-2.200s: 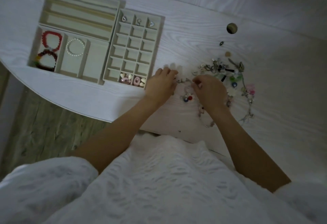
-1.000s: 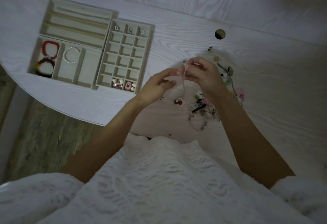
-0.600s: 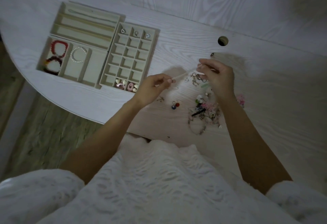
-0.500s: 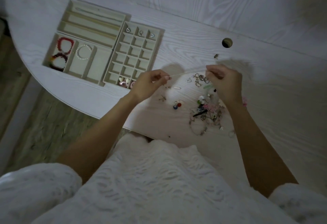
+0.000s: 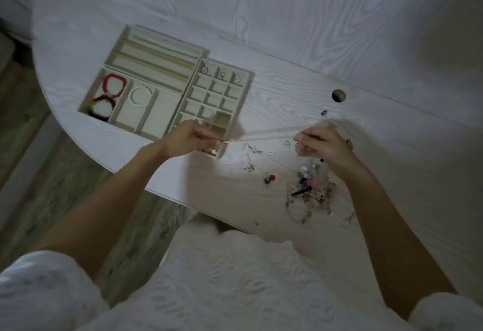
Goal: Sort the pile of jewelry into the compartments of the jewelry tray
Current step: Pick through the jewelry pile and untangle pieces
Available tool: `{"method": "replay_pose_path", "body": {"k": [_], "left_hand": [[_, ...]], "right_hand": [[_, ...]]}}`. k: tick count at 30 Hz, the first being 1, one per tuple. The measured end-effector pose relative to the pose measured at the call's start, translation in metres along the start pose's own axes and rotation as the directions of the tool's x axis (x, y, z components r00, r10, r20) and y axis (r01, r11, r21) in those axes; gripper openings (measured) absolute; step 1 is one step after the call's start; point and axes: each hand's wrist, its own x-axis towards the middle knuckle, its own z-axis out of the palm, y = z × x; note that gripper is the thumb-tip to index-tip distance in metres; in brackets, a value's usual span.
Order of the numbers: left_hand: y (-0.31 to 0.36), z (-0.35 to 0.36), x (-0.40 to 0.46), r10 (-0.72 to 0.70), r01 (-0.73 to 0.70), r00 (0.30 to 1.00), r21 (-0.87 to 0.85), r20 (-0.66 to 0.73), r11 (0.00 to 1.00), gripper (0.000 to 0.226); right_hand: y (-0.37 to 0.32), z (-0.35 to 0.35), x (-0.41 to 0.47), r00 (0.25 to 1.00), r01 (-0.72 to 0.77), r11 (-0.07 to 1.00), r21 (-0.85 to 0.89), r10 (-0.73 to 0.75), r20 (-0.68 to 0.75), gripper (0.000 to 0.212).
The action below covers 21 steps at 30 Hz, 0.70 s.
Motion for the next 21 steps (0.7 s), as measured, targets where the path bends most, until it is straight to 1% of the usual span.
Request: {"method": "replay_pose_path", "body": {"k": [2,4,7,9,11,13,14,16,18,21], "left_hand": [[-0.003,-0.022,-0.004,0.017,-0.017,1.0,-0.022,-0.022,1.0,0.021],[-0.008,-0.051,-0.008,0.053,-0.058,0.995,-0.059,-0.089,0.997,0.019],[-0.021,-0.096,-0.013,0.089,-0.118,0.961,-0.098,-0.263,0.988,0.02],[-0.033,-0.129,-0.009,0.117,-0.149,0.929,-0.065,-0.352,0.987,0.017],[-0.045,-0.16,-0.001,0.153,-0.163,0.892,0.014,-0.424,0.987,0.014],[-0.051,-0.187,0.007,0.177,-0.168,0.856,0.063,-0.486,0.984,0.016],[-0.055,-0.203,0.012,0.206,-0.167,0.837,0.122,-0.507,0.978,0.017],[-0.067,-0.23,0.023,0.307,-0.162,0.819,0.318,-0.485,0.934,0.018],[-0.078,-0.256,0.036,0.38,-0.154,0.815,0.468,-0.438,0.87,0.014],[-0.091,-0.292,0.058,0.42,-0.136,0.805,0.559,-0.419,0.818,0.013]], "right_hand": [[-0.013,0.005,0.003,0.999,-0.021,0.999,-0.026,0.022,0.026,0.013],[-0.027,0.018,0.012,0.999,-0.021,0.999,-0.037,0.022,0.046,0.014],[-0.046,0.05,0.032,0.996,0.009,0.995,-0.098,-0.001,0.086,0.016],[-0.057,0.081,0.055,0.998,0.048,0.988,-0.147,-0.041,0.048,0.016],[-0.068,0.111,0.08,0.993,0.089,0.98,-0.178,-0.1,-0.057,0.016],[-0.08,0.136,0.104,0.98,0.113,0.984,-0.141,-0.134,-0.15,0.021],[-0.085,0.147,0.118,0.974,0.117,0.986,-0.115,-0.137,-0.179,0.021],[-0.093,0.165,0.141,0.968,0.113,0.989,-0.098,-0.132,-0.213,0.017],[-0.1,0.178,0.162,0.959,0.123,0.984,-0.127,-0.151,-0.241,0.014],[-0.109,0.194,0.192,0.951,0.101,0.967,-0.235,-0.164,-0.263,0.011]]}}
